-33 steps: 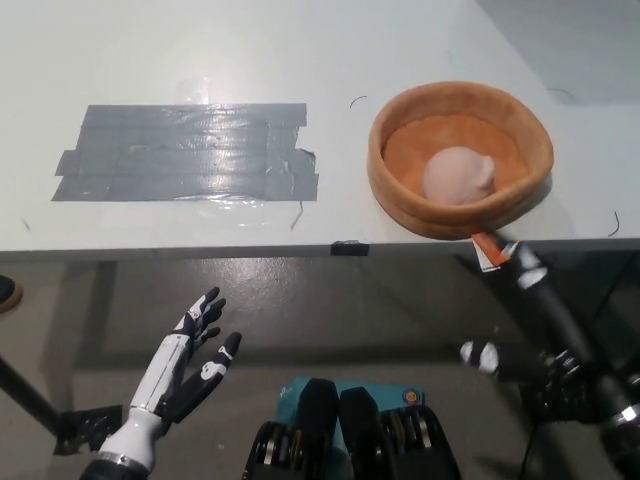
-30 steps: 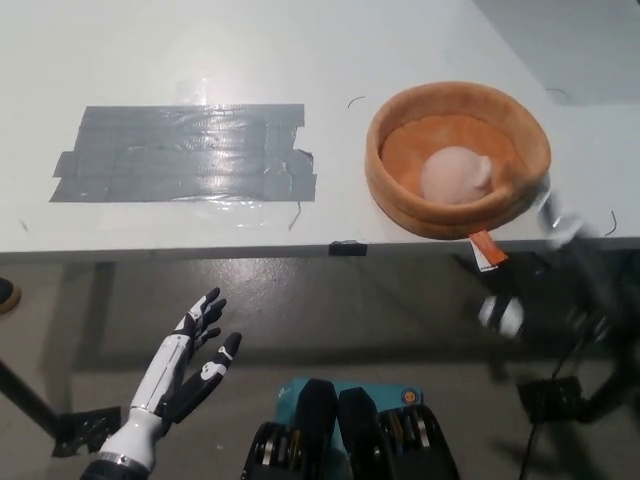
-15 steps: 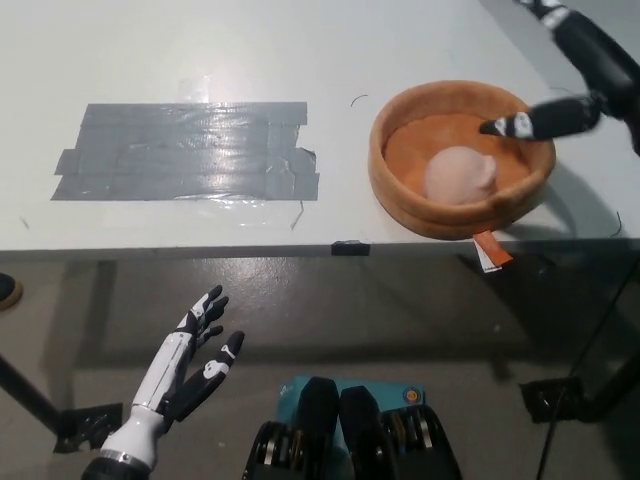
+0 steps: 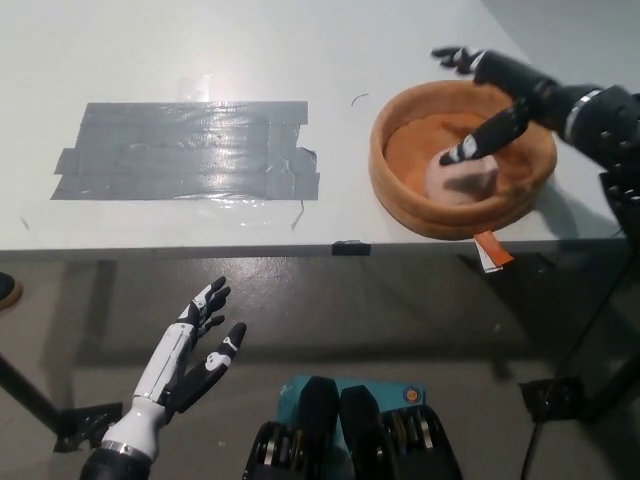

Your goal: An emotional support dumpling is kept in a soft plate infront in the middle of the desk infront of the robot. The robot extends its right arm to pick up the dumpling and hands it to a person

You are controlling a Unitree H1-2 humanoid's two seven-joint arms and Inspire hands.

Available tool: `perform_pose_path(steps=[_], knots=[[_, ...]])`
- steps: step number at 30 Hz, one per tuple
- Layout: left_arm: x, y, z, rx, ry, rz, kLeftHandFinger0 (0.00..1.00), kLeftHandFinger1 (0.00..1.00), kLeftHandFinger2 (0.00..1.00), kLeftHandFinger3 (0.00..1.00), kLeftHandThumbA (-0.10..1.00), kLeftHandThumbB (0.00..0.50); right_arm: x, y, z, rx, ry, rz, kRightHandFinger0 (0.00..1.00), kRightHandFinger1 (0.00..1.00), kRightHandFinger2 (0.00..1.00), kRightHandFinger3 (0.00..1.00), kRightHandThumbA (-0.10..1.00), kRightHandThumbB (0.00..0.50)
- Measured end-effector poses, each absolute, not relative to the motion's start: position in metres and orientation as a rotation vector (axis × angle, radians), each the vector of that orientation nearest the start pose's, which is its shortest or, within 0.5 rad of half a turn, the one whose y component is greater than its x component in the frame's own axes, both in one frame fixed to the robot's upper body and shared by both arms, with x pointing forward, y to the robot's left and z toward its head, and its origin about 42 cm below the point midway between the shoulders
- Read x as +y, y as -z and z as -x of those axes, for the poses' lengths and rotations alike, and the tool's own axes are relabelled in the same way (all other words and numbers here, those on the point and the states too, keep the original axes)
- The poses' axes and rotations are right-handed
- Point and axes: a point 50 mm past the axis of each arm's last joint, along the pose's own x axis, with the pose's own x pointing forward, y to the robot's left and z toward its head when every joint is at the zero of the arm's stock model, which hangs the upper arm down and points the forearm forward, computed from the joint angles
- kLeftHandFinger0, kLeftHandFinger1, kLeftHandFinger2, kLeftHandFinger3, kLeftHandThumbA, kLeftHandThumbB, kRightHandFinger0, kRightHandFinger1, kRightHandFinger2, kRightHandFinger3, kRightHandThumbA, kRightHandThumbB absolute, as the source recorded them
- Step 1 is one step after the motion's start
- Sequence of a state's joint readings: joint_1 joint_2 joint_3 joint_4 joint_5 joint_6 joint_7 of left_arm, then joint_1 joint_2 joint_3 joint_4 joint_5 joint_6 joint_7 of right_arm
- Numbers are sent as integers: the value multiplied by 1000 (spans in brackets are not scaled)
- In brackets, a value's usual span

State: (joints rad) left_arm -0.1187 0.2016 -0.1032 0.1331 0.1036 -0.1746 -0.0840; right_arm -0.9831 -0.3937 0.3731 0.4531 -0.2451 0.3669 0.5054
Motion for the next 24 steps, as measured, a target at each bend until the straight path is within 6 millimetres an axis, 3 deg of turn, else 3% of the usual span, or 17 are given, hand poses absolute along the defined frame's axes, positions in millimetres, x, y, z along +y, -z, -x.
perform_pose_path(steps=[9,17,24], knots=[[239,-106,-321,-149,222,-314,978,1000,1000,992,683,221,-190,-315,-528,132,-579,890,1000,1000,1000,1000,1000,347],[239,-106,-322,-150,222,-315,981,1000,1000,988,697,218,-197,-302,-531,205,-579,886,1000,1000,1000,1000,1000,373],[239,-106,-322,-154,223,-315,984,1000,1000,978,689,214,-204,-296,-534,242,-564,871,1000,1000,1000,1000,1000,368]])
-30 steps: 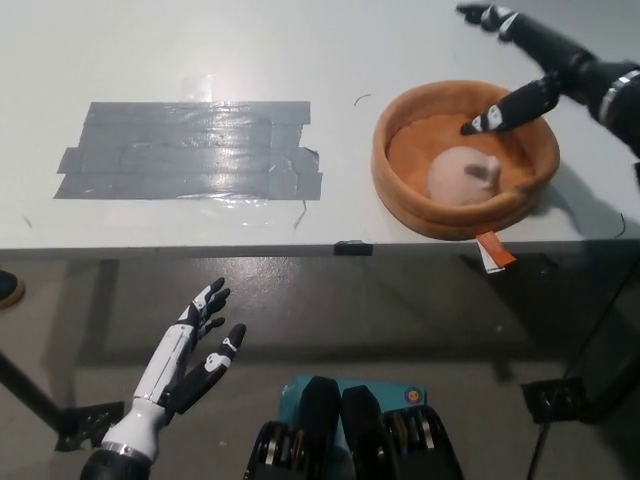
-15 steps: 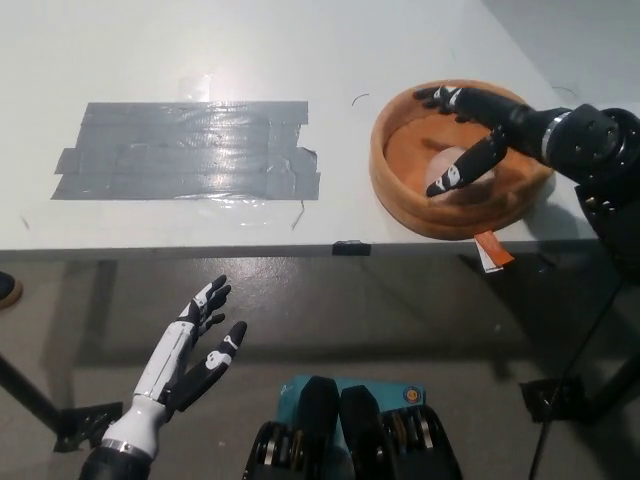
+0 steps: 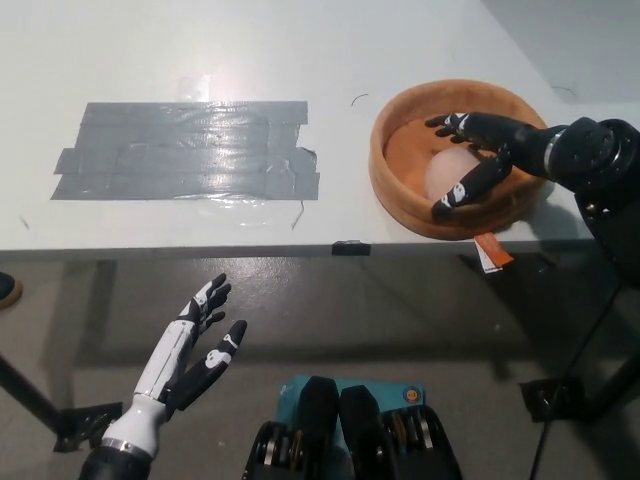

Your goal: An emotional support dumpling is kept in a soft plate infront in the middle of the desk infront of the robot. The robot extends its right arm to pick up the dumpling and hands it to a person

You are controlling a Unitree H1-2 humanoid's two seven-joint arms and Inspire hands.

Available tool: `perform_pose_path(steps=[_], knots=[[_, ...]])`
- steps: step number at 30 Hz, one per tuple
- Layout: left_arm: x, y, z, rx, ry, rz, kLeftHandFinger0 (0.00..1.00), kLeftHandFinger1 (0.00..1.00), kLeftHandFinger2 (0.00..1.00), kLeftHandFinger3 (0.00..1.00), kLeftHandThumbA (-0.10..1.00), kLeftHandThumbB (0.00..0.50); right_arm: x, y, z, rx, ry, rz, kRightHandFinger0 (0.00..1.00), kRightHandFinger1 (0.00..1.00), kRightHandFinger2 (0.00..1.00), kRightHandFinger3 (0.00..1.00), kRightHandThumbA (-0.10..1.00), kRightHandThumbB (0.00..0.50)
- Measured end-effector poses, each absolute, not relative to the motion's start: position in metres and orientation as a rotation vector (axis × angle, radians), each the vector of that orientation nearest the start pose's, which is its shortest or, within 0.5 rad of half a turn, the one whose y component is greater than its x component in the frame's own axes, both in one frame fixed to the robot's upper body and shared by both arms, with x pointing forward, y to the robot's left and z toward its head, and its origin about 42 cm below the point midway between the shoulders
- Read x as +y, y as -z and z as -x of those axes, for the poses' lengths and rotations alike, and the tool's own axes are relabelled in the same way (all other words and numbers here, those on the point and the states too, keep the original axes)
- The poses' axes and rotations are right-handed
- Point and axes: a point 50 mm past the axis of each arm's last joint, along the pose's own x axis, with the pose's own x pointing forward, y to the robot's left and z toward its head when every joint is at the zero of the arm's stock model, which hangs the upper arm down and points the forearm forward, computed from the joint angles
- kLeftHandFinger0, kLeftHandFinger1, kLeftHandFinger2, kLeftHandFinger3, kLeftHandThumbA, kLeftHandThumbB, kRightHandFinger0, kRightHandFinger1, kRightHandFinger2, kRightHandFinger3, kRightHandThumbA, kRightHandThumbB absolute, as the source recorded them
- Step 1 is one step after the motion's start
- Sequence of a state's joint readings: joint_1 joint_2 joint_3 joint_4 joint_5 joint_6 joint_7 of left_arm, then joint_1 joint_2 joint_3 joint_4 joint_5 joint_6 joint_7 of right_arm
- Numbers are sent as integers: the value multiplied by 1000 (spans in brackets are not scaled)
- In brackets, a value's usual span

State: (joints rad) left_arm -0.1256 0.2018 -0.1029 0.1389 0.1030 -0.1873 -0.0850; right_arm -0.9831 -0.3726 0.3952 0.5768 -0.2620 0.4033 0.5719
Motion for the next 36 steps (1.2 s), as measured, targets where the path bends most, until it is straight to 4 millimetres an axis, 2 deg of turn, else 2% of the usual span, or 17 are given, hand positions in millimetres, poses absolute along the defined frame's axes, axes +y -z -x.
perform_pose_path(steps=[7,12,18,20,22,24,36], knots=[[239,-106,-322,-160,224,-315,963,1000,994,969,683,207,-212,-304,-536,236,-534,821,1000,1000,1000,1000,1000,366],[239,-106,-322,-167,225,-315,965,1000,990,970,672,211,-218,-311,-538,226,-515,782,1000,1000,1000,1000,1000,313],[239,-107,-322,-169,226,-315,965,1000,983,967,659,222,-220,-324,-543,211,-500,760,1000,1000,1000,1000,1000,336],[239,-107,-322,-169,226,-314,956,1000,977,964,656,215,-220,-327,-544,204,-499,754,1000,1000,1000,1000,1000,321],[239,-107,-322,-169,226,-315,954,1000,975,964,658,218,-219,-330,-545,198,-498,753,1000,1000,1000,1000,1000,343],[239,-107,-322,-170,227,-315,950,1000,972,964,658,215,-219,-330,-545,197,-499,752,1000,1000,1000,1000,1000,368],[239,-110,-325,-179,237,-311,941,992,961,960,644,223,-207,-324,-544,200,-522,740,1000,1000,1000,1000,1000,370]])
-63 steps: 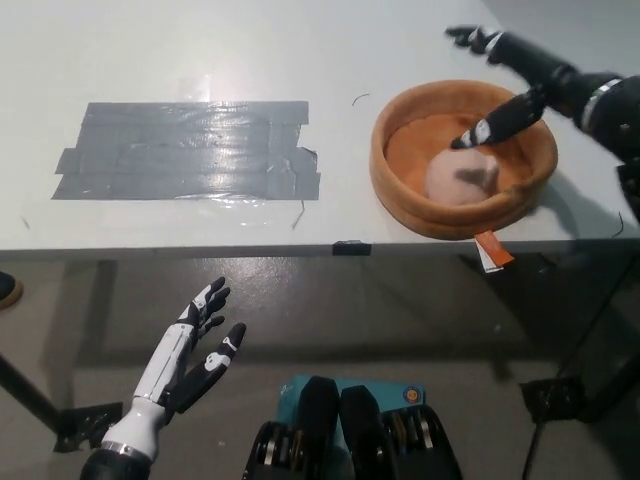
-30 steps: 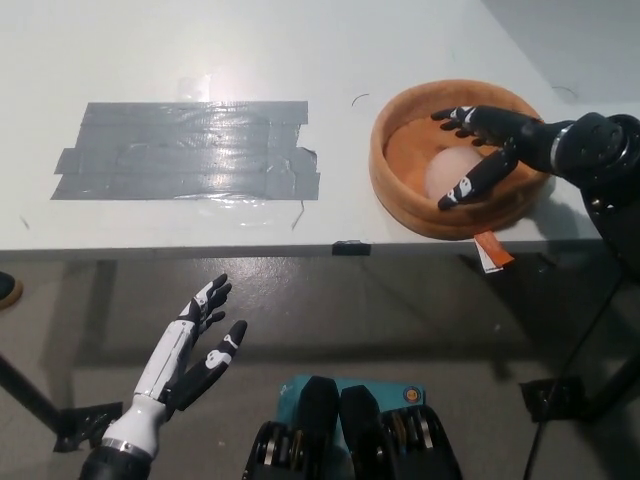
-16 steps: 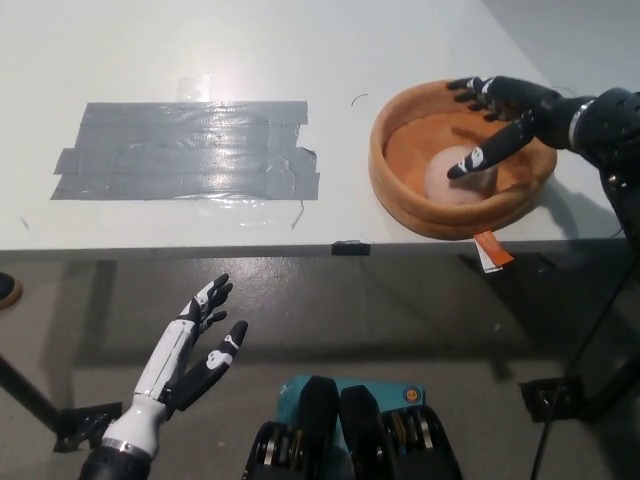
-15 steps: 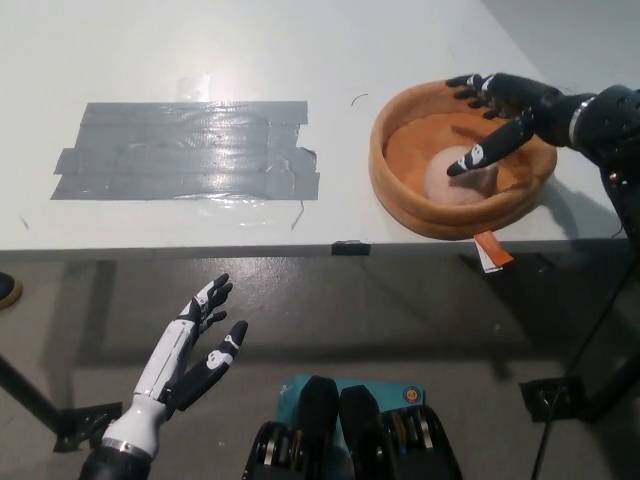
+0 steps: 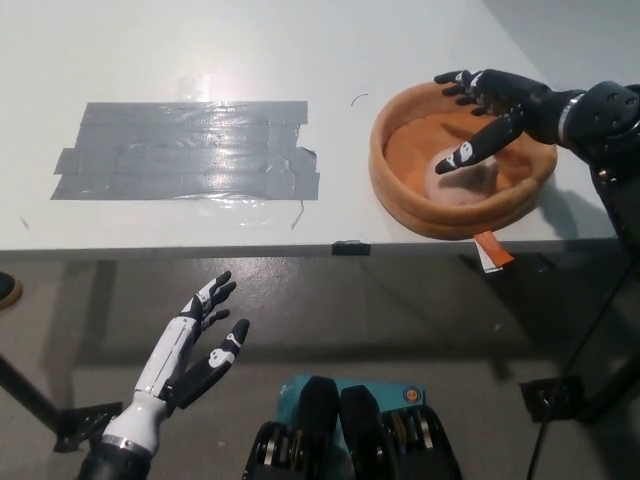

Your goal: An emotional support dumpling is kept in a soft plate infront in the middle of the desk infront of the robot. The robot extends its right arm to pick up the dumpling and hands it to a person

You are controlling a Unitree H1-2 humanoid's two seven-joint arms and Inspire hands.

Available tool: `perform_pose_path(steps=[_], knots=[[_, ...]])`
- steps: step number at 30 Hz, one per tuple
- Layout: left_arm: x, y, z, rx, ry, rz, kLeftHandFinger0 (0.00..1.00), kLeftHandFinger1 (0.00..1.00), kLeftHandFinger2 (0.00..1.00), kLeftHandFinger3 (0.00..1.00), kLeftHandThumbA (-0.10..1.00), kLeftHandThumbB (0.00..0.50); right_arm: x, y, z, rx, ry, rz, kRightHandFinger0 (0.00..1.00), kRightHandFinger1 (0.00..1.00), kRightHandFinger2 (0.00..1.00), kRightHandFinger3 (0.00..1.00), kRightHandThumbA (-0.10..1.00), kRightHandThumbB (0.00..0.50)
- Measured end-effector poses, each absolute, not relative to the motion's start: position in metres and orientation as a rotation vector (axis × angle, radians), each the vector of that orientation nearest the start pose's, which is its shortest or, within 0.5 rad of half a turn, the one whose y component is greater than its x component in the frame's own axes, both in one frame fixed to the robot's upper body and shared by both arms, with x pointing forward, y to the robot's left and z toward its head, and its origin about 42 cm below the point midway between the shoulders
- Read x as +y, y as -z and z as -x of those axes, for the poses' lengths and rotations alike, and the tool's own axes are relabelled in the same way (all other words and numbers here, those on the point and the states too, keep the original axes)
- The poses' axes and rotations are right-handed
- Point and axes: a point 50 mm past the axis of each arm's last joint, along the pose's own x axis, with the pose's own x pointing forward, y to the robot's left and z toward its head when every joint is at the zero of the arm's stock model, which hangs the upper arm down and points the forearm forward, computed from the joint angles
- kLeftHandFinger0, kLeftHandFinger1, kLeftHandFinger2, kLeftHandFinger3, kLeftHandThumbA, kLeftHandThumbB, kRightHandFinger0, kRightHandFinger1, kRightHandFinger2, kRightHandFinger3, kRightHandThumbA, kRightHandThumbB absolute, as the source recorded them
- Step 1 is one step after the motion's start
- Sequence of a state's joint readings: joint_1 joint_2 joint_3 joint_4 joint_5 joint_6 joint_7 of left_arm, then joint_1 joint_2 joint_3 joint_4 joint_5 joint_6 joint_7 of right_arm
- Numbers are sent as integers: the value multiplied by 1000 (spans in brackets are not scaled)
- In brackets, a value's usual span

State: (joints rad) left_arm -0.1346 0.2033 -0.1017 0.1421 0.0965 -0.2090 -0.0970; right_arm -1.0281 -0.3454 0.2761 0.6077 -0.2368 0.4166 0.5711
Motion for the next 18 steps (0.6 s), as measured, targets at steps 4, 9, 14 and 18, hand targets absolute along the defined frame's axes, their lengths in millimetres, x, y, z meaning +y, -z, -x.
perform_pose_path(steps=[4,9,14,18], knots=[[238,-110,-325,-179,241,-310,924,975,950,952,638,217,-206,-315,-546,232,-525,729,1000,1000,1000,1000,1000,378],[238,-110,-325,-179,242,-310,926,977,953,958,637,210,-210,-299,-546,274,-527,723,1000,1000,1000,1000,1000,362],[238,-110,-325,-180,245,-312,926,976,951,956,638,206,-213,-287,-546,299,-531,738,1000,1000,1000,1000,1000,343],[238,-110,-325,-181,246,-312,921,973,948,953,642,205,-217,-278,-548,323,-523,752,1000,1000,1000,1000,1000,357]])
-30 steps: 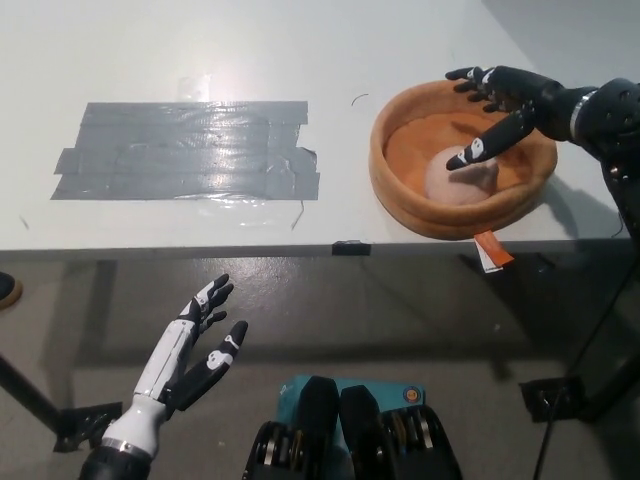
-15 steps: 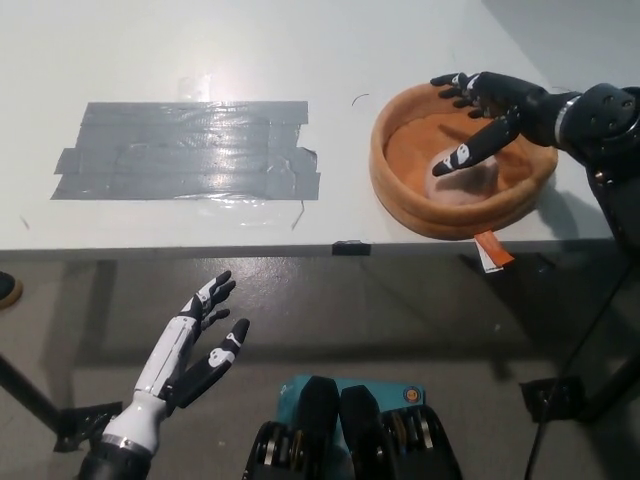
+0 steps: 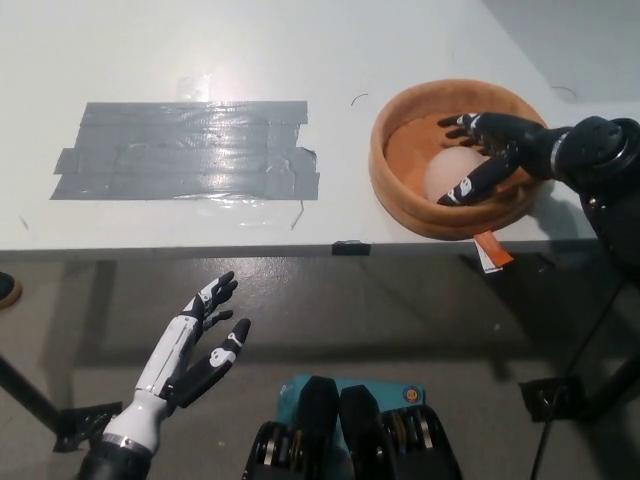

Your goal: An emotional support dumpling is kept in a soft plate infront in the middle of the desk infront of the robot. The robot extends its right arm to pick up the dumpling and hands it to a person

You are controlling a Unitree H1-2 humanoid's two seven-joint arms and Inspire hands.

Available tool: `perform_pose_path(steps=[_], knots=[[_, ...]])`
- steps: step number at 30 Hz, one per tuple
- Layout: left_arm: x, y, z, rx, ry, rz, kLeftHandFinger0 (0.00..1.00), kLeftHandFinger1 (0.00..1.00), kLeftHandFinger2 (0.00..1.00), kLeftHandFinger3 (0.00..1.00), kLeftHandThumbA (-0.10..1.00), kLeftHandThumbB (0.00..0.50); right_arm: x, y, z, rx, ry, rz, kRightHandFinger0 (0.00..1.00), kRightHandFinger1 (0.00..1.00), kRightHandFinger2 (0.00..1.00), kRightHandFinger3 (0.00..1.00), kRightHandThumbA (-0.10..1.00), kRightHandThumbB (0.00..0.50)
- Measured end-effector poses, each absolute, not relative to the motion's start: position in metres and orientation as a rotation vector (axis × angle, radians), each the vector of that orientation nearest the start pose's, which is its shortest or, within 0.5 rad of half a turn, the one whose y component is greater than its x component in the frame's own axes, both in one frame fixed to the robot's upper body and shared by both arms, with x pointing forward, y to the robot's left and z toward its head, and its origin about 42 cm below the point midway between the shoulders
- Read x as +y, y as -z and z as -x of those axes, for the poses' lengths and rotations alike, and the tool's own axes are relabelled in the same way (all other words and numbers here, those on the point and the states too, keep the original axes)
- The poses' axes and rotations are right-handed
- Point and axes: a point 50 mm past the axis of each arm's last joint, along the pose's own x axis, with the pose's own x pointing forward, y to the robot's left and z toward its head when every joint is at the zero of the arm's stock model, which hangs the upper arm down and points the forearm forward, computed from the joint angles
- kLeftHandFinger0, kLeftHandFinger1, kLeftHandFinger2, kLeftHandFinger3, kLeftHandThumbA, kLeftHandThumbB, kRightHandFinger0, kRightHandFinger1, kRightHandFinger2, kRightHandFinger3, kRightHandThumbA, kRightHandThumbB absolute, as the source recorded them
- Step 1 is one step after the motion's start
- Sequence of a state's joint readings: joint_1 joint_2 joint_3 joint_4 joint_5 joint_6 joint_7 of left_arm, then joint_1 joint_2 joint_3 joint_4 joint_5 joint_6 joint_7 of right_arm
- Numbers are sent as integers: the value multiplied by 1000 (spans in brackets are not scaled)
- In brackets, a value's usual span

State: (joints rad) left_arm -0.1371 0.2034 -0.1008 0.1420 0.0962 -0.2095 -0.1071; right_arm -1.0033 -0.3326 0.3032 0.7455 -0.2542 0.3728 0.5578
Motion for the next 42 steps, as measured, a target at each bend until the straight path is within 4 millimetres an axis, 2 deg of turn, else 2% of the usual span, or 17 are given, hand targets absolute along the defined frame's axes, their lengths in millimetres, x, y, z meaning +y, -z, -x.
perform_pose_path(steps=[3,13,14,15,16,17,18,21,24,28,31,32,34,35,36,38,42], knots=[[238,-111,-326,-182,246,-313,920,969,945,950,637,203,-220,-273,-549,335,-512,752,1000,1000,1000,1000,1000,390],[237,-114,-329,-195,249,-324,908,958,935,944,634,192,-225,-260,-551,331,-512,787,1000,1000,1000,1000,996,307],[237,-114,-329,-195,249,-324,909,958,936,945,635,192,-225,-258,-551,333,-518,804,1000,1000,1000,1000,842,310],[237,-114,-329,-195,249,-324,910,959,937,946,635,192,-224,-257,-551,335,-523,820,738,860,1000,1000,651,276],[237,-114,-329,-195,249,-324,911,960,938,947,636,192,-223,-256,-552,338,-525,837,480,588,768,996,437,272],[237,-114,-329,-195,249,-324,911,961,939,947,637,192,-222,-257,-554,343,-528,857,391,521,714,908,330,280],[237,-114,-329,-196,249,-324,911,961,939,947,637,193,-220,-257,-555,341,-530,885,659,832,735,525,-51,269],[237,-114,-330,-198,249,-324,912,962,939,948,640,196,-214,-262,-558,315,-517,986,879,843,608,570,-100,255],[237,-115,-330,-199,249,-324,910,961,934,945,649,201,-208,-259,-558,288,-513,1045,454,465,386,702,-100,184],[237,-116,-332,-202,249,-324,905,958,934,945,659,202,-202,-259,-559,236,-495,1077,356,375,322,764,-100,170],[237,-118,-334,-208,249,-324,907,961,938,948,677,196,-201,-257,-558,215,-486,1082,263,358,339,952,-100,170],[236,-119,-334,-210,250,-324,908,963,939,948,679,195,-201,-256,-558,210,-483,1082,82,232,297,986,-100,163],[236,-120,-336,-213,251,-325,908,963,939,947,688,202,-201,-256,-559,202,-478,1079,14,242,443,1000,-100,151],[236,-121,-337,-215,251,-325,908,964,939,947,692,202,-201,-256,-559,198,-476,1076,20,326,678,973,-100,110],[236,-121,-337,-217,251,-325,910,966,941,951,699,195,-201,-255,-559,196,-473,1070,82,518,974,956,-100,152],[236,-123,-339,-221,252,-326,911,967,942,954,704,193,-202,-255,-559,194,-467,1060,185,766,1000,966,-100,142],[235,-128,-346,-237,251,-328,918,969,946,961,701,180,-209,-258,-561,183,-432,1012,272,798,1000,1000,-100,145]])
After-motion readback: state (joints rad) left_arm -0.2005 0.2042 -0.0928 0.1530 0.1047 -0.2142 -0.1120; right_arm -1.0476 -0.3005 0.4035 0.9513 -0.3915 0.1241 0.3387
